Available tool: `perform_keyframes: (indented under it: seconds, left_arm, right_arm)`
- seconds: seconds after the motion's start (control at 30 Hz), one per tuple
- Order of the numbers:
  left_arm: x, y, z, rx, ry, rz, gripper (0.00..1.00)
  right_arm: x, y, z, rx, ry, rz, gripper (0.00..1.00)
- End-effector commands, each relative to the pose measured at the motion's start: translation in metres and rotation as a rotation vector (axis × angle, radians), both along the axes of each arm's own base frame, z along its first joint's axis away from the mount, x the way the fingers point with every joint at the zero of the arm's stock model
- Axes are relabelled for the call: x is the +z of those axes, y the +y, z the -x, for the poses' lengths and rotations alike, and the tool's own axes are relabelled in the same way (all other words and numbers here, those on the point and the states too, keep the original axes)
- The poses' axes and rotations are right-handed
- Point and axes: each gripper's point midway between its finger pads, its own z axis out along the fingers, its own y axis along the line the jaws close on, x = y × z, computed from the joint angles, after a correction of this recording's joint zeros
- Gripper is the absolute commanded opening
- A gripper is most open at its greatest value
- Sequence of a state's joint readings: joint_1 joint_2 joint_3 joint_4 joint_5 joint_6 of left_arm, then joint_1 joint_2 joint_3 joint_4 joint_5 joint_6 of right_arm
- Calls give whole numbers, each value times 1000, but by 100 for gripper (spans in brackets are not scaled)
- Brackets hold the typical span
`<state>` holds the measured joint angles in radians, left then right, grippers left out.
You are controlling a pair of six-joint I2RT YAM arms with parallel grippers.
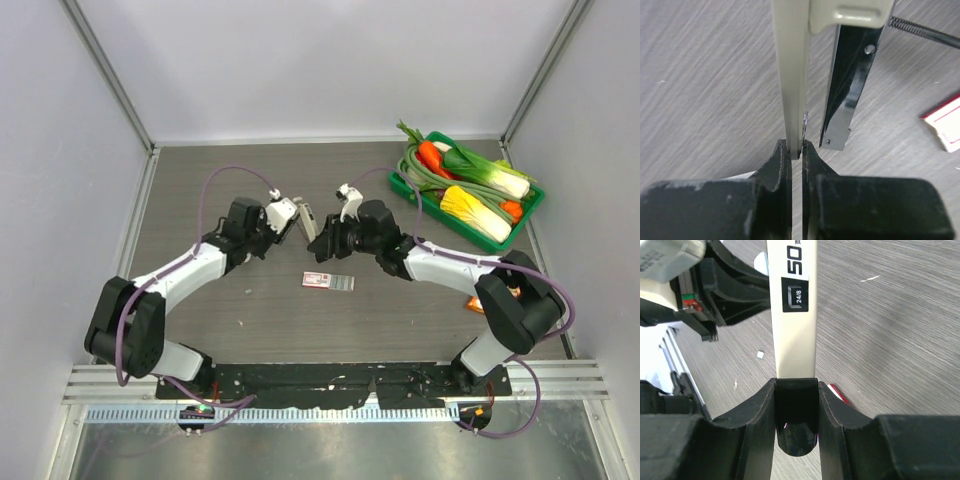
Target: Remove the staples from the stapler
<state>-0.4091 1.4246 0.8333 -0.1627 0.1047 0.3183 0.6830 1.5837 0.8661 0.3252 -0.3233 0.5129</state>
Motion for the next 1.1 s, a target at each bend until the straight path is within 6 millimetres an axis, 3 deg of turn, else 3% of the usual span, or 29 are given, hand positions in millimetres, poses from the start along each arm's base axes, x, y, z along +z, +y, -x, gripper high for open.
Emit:
perform_keyframes:
  seconds: [0.0, 0.33, 0.73, 0.9, 0.93, 1.07]
  left_arm:
    - [21, 14, -32, 50, -262, -225, 0]
    - [10, 11, -24, 25, -390, -391, 0]
    - [14, 11, -20, 31, -463, -432, 0]
    - [19, 1, -12, 31, -420, -368, 0]
    - [16, 2, -8, 27, -389, -370, 0]
    - [32, -16, -3, 24, -323, -242, 1]
  right_arm:
    - [33, -8, -6, 60, -192, 65, 1]
    - [-3, -29, 8, 72, -163, 176, 1]
    - [-9, -45, 21, 40, -185, 171, 1]
    - [6, -38, 12, 18, -207, 121, 1]
    - [17, -34, 7, 7, -227, 105, 1]
    - [54, -22, -18, -61, -281, 36, 1]
